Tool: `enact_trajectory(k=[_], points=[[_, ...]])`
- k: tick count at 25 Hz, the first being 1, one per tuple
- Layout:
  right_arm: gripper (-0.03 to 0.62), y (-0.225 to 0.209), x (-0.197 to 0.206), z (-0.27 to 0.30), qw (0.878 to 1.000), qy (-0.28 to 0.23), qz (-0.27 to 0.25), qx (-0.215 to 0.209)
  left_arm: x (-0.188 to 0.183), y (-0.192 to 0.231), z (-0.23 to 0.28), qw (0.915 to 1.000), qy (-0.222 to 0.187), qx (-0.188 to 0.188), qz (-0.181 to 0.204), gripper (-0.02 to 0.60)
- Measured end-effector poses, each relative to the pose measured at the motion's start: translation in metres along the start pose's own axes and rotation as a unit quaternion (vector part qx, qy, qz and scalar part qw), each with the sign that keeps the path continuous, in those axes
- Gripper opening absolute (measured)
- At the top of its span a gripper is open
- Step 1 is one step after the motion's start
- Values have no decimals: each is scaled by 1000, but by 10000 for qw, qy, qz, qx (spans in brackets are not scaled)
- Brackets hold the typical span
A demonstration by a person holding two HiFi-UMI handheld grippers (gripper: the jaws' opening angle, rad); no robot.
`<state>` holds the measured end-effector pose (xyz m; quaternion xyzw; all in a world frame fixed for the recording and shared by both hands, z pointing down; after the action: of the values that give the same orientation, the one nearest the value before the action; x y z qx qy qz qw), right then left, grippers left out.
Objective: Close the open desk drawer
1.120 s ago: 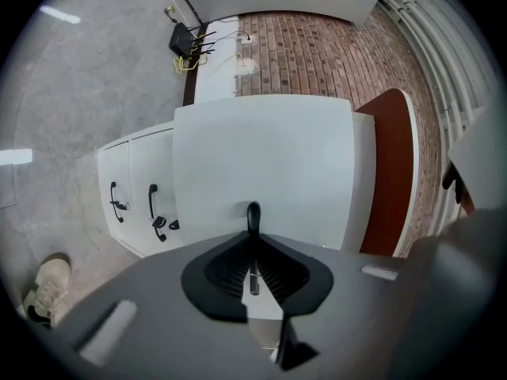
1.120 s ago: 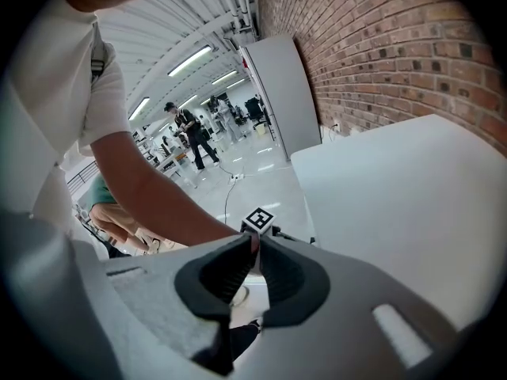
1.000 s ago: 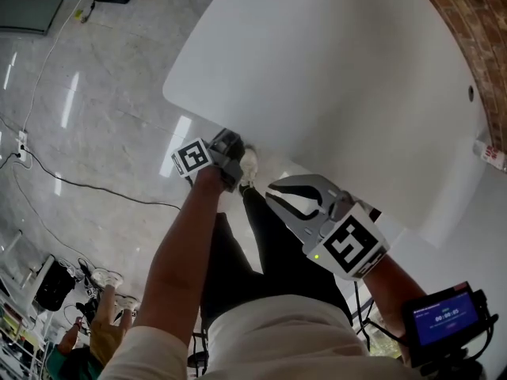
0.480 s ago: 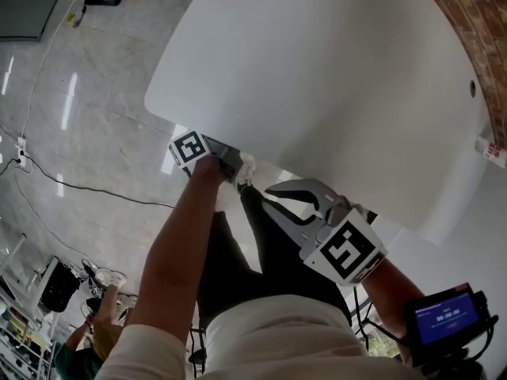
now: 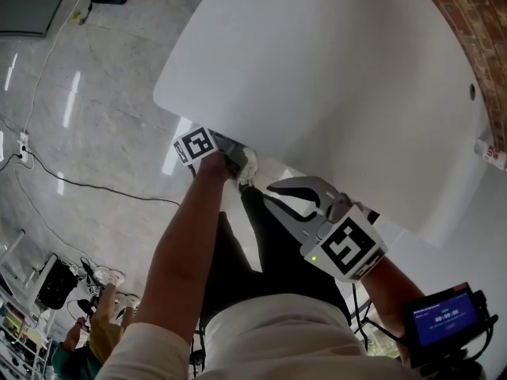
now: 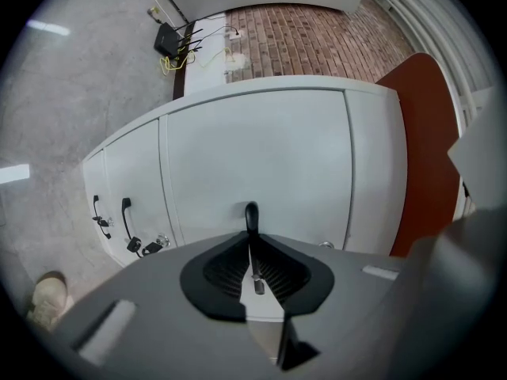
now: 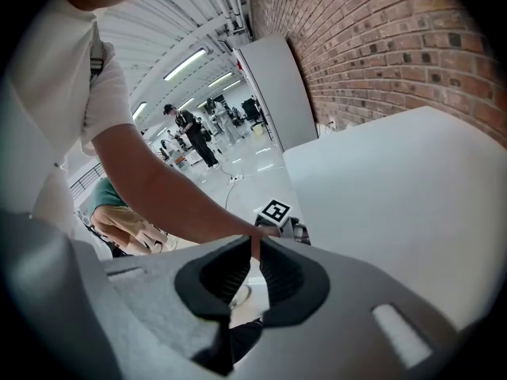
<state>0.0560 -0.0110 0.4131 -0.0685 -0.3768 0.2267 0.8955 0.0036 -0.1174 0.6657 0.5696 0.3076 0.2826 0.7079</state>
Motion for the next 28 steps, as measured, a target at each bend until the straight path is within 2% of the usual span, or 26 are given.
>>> enact_trajectory(k=[6, 14, 19, 22, 28], points=[[25, 0, 3, -2, 10000, -33, -61, 26, 1, 2, 6, 9986, -149, -490, 119, 46], [25, -2, -2, -1, 9998, -149, 0, 109, 2, 9, -35, 9968, 44, -759, 238, 60], [25, 51, -10, -17, 9984, -315, 81, 453, 34, -43, -92, 9974, 273, -487, 452, 58], [25, 62, -15, -19, 9972, -405, 84, 617, 44, -68, -115, 9961, 465, -344, 668, 55], [18, 109, -25, -28, 9950, -499, 32, 864, 68, -135, -184, 9859, 978, -166, 1346, 3]])
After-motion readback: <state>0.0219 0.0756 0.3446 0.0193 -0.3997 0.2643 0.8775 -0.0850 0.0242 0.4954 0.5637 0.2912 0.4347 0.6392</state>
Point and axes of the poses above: the fingertips, and each gripper's own axes: z forward along the fingers, y to its left, x out of its underside, the point moved 4 cm from there along -z, backward along the fingers, and after that the axes turned 8 degrees about -z, right-handed, at the moved point
